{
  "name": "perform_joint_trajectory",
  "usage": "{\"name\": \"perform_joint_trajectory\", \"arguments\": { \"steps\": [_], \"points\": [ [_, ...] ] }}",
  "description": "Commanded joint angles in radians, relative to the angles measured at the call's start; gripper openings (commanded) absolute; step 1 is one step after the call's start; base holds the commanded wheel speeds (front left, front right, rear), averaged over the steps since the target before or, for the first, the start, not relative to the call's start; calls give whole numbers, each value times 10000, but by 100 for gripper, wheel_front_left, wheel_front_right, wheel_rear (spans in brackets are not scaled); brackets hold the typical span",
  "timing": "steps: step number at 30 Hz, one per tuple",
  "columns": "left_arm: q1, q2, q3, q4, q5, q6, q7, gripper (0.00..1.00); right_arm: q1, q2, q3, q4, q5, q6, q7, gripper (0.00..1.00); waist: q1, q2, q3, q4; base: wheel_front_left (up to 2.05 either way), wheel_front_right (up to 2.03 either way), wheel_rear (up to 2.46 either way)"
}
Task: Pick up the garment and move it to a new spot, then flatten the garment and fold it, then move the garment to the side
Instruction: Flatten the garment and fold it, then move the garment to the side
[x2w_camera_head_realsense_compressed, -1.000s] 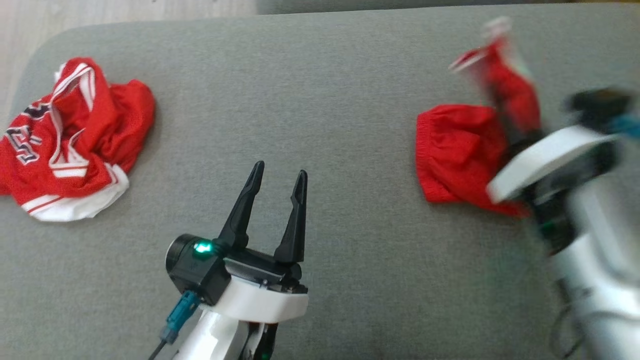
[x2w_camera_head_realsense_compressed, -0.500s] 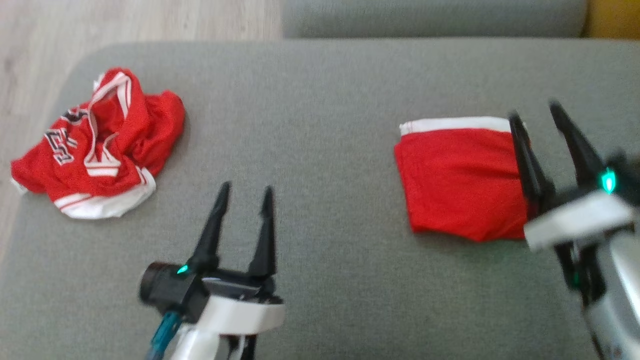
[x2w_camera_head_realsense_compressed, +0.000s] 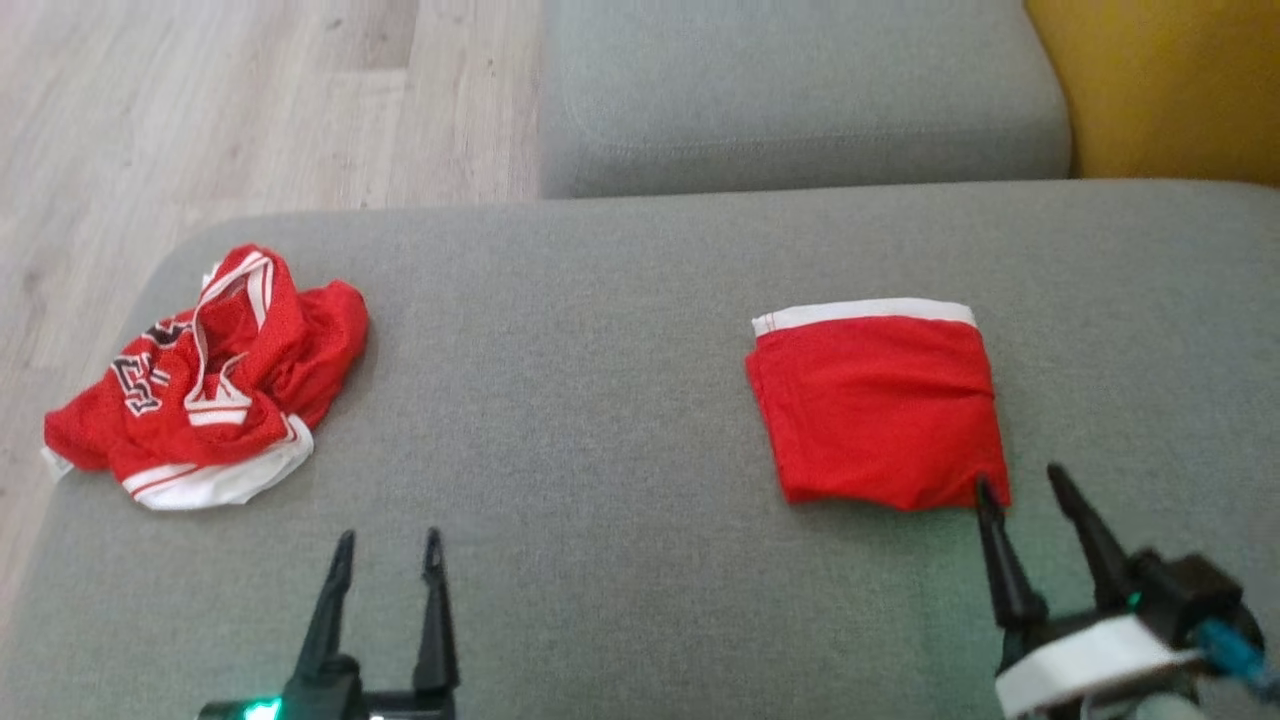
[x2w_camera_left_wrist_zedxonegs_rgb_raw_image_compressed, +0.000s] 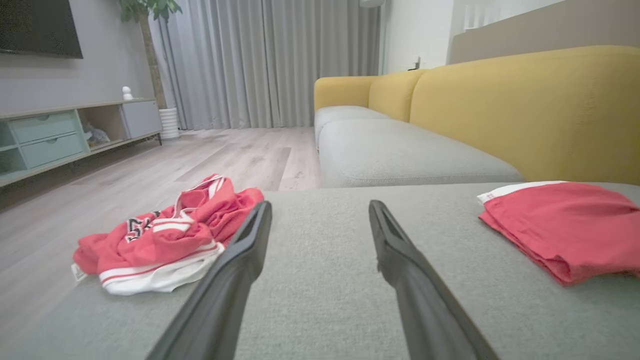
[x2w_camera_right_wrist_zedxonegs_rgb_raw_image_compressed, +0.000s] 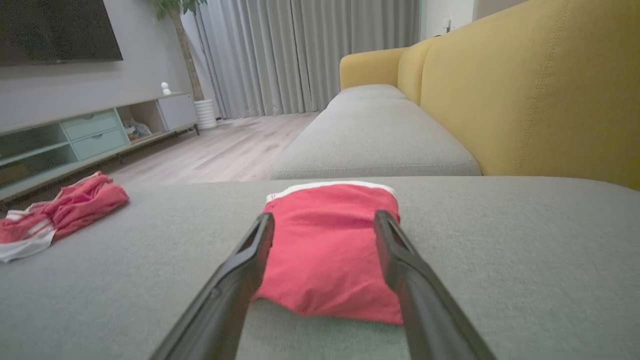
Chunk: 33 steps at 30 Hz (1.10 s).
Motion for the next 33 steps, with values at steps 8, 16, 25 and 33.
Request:
{"name": "perform_joint_trajectory", "arguments": {
  "steps": [8, 16, 25, 33],
  "points": [
    [-178, -139, 745, 249, -39, -275, -51, 100, 257, 359, -23, -232, -375, 37, -136, 100, 2, -1, -267, -78, 0, 0, 0],
    [-140, -174, 917, 356, 76, -439, -51, 100, 315, 448, -2, -184, -335, 37, -136, 100, 2, -1, -365, -97, 0, 0, 0],
    [-77, -198, 950, 469, 136, -537, -51, 100, 370, 470, -66, -151, -241, 37, -137, 100, 2, -1, -410, -155, 0, 0, 0],
    [-123, -205, 908, 513, 183, -611, -51, 100, 425, 534, -221, -40, 56, 37, -137, 100, 2, -1, -365, -130, 0, 0, 0]
  ]
}}
